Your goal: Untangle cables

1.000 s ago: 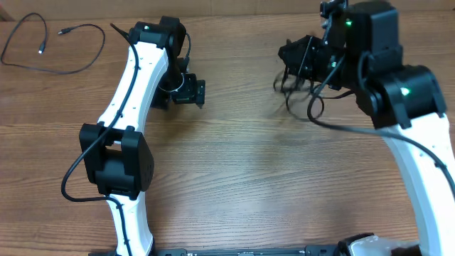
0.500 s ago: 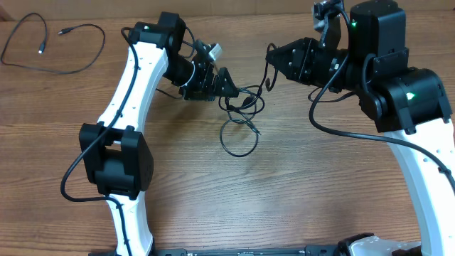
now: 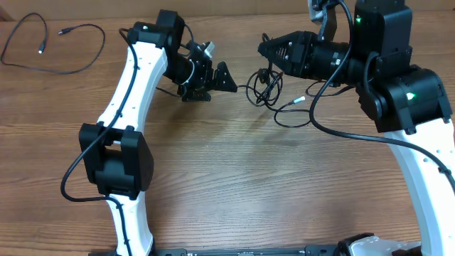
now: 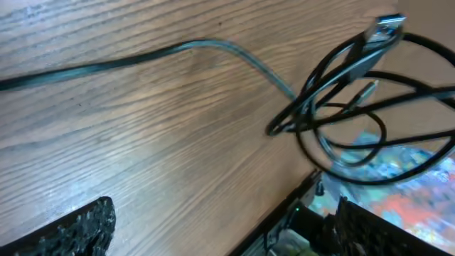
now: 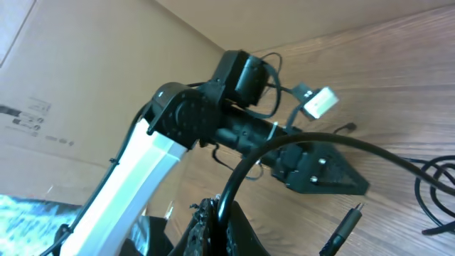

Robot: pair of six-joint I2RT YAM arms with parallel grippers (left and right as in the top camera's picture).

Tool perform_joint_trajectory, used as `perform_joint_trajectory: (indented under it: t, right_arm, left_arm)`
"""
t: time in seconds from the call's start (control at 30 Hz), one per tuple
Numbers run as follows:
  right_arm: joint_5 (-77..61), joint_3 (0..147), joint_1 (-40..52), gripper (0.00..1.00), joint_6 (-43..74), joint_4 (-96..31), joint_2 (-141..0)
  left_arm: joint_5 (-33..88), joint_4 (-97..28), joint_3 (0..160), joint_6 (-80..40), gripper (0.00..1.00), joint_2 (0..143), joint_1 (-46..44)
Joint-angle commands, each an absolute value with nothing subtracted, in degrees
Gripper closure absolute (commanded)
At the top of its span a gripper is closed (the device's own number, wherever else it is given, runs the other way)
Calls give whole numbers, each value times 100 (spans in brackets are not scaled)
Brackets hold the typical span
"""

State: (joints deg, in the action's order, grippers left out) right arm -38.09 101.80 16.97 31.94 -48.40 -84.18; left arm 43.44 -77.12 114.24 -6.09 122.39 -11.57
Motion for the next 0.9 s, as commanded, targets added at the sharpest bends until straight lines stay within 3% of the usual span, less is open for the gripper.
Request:
perform_joint_trajectory:
  t: [0.0, 0.17, 0.4, 0.53, 0.6, 0.87]
  right_arm:
    - [-4023, 10324, 1734, 96, 3321, -4775, -8425]
    - [-4025, 10324, 1804, 96, 3321, -4718, -8425]
    - [-4128, 10324, 1837, 96, 3452, -4519, -8425]
    - [-4123, 10324, 1837, 96, 3448, -4571, -8425]
    - [-4125, 10324, 1837, 96, 3450, -4574, -8425]
    - [-4132, 10324, 1826, 96, 3450, -4576, -8423]
  left_arm:
    - [4198, -7594, 11371, -799, 0, 12226, -1361]
    - [4060, -7439, 11371, -965, 2, 12226, -1511]
    - [2915, -6965, 11371, -1546, 3, 12248, -1669]
    - [1514, -6987, 11371, -1850, 16, 12252, -1706]
    - [1033, -7019, 11369, -2097, 27, 12252, -1706]
    - [104, -7098, 11362, -2392, 54, 12252, -1619]
